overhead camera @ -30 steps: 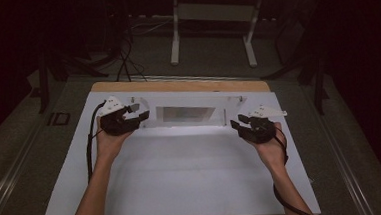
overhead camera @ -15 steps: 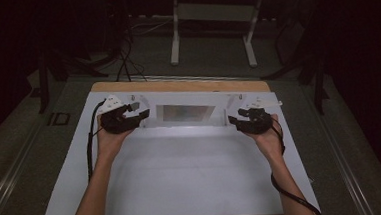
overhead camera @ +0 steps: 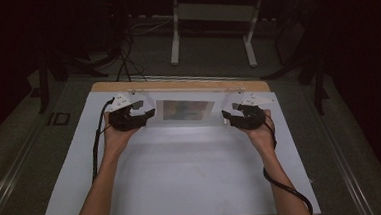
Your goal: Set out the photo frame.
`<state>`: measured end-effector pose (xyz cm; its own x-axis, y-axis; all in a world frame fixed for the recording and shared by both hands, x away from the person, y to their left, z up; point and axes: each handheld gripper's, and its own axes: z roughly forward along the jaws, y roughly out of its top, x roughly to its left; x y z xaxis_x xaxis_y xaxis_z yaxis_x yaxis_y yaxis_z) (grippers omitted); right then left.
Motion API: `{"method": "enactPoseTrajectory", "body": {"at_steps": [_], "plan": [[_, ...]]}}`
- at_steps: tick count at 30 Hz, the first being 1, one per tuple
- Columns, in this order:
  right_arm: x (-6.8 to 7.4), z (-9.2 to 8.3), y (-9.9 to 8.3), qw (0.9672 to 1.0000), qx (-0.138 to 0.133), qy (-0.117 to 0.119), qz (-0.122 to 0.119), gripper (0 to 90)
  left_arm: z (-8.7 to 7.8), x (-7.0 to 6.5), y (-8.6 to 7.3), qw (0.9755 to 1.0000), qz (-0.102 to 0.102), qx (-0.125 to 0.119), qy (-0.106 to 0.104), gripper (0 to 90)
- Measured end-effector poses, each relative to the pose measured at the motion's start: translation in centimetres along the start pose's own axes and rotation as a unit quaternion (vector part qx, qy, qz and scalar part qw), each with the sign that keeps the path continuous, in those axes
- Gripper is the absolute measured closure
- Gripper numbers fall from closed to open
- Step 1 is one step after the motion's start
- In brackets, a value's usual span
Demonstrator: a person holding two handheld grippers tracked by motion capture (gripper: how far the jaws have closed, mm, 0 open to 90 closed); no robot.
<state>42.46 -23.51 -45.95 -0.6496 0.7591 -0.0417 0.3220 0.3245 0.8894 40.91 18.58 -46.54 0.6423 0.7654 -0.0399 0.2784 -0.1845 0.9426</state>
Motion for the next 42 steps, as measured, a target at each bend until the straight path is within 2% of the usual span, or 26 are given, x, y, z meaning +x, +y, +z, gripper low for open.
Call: {"method": "enactPoseTrajectory", "body": {"at_steps": [4, 8, 17, 26, 31, 38, 42], "plan": [[-0.2, 0.8, -0.3, 0.9998, -0.009, 0.007, 0.014, 45.0, 0.4, 0.2, -0.1, 0.9999, -0.010, -0.012, 0.004, 37.3], [-0.3, 1.2, -0.5, 0.9996, -0.019, -0.001, 0.018, 44.8, 0.6, 0.6, -0.1, 0.9997, -0.015, -0.020, 0.005, 38.4], [-0.2, 1.9, -0.1, 0.9991, -0.020, -0.023, 0.030, 43.6, 1.4, 1.0, 0.0, 0.9992, -0.019, -0.029, 0.020, 38.2], [-0.2, 1.9, 0.2, 0.9988, -0.015, -0.028, 0.037, 43.6, 1.4, 1.1, 0.3, 0.9994, -0.023, -0.017, 0.020, 38.3], [-0.1, 1.6, 0.2, 0.9985, -0.013, -0.019, 0.049, 43.6, 1.0, 0.8, 0.4, 0.9990, -0.038, -0.008, 0.022, 38.5], [0.9, 0.6, 0.4, 0.9984, -0.010, -0.019, 0.053, 43.8, 0.2, 0.5, 0.4, 0.9986, -0.050, -0.002, 0.015, 38.4], [1.5, -0.1, 0.3, 0.9981, -0.007, -0.019, 0.058, 43.9, -0.4, 0.1, 0.5, 0.9987, -0.050, 0.000, 0.012, 38.3]]}}
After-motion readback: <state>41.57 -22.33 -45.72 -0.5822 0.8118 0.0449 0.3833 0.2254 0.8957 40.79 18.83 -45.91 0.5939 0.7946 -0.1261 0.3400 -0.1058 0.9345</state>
